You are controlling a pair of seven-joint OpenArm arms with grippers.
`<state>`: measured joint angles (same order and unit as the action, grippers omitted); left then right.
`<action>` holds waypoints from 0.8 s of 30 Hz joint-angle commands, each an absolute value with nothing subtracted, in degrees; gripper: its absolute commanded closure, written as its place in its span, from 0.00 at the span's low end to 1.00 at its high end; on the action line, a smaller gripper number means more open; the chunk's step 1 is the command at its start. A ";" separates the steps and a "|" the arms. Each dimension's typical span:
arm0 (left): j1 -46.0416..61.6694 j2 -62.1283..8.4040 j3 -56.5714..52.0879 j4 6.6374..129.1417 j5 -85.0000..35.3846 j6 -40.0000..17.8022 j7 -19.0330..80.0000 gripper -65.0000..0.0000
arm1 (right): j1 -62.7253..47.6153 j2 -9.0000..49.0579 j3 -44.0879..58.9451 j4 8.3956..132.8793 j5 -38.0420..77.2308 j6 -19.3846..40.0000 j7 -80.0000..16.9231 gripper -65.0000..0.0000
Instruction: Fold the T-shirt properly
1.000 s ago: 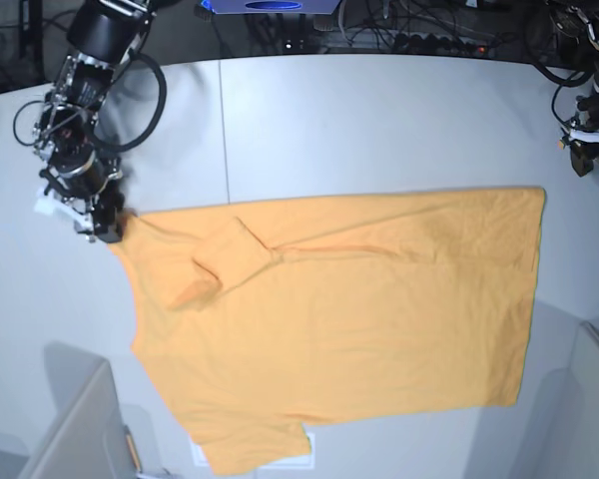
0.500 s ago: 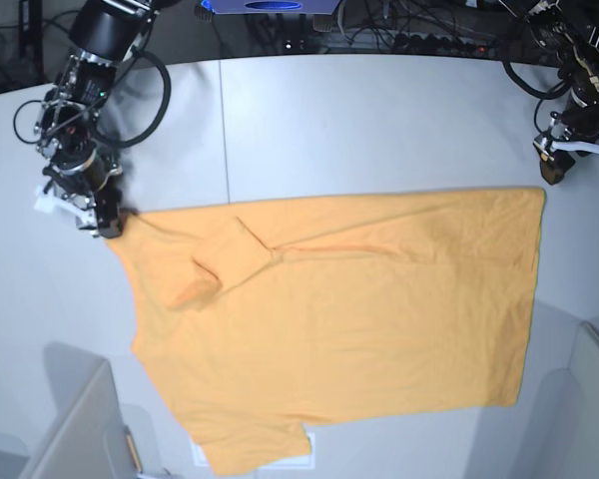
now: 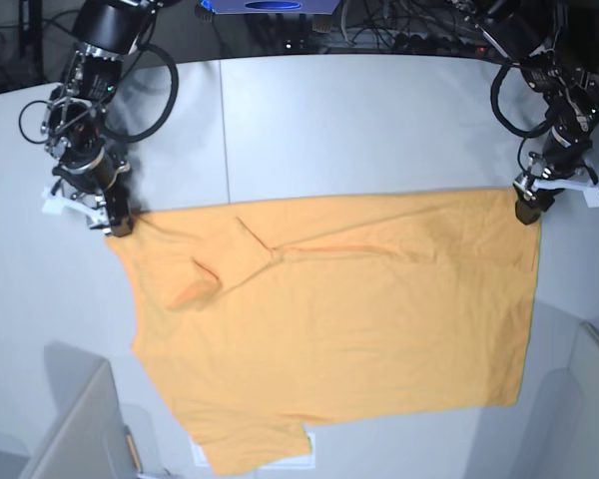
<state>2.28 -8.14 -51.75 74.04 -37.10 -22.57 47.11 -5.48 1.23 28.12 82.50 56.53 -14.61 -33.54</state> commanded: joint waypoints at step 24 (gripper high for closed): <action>0.57 -8.75 -51.56 72.13 -36.18 -16.57 49.10 0.84 | -2.07 1.71 27.74 77.23 55.25 -16.22 -34.77 0.60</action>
<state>0.51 -8.32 -51.66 71.75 -36.86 -16.91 47.81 -1.69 1.69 27.99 77.36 56.58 -14.39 -33.10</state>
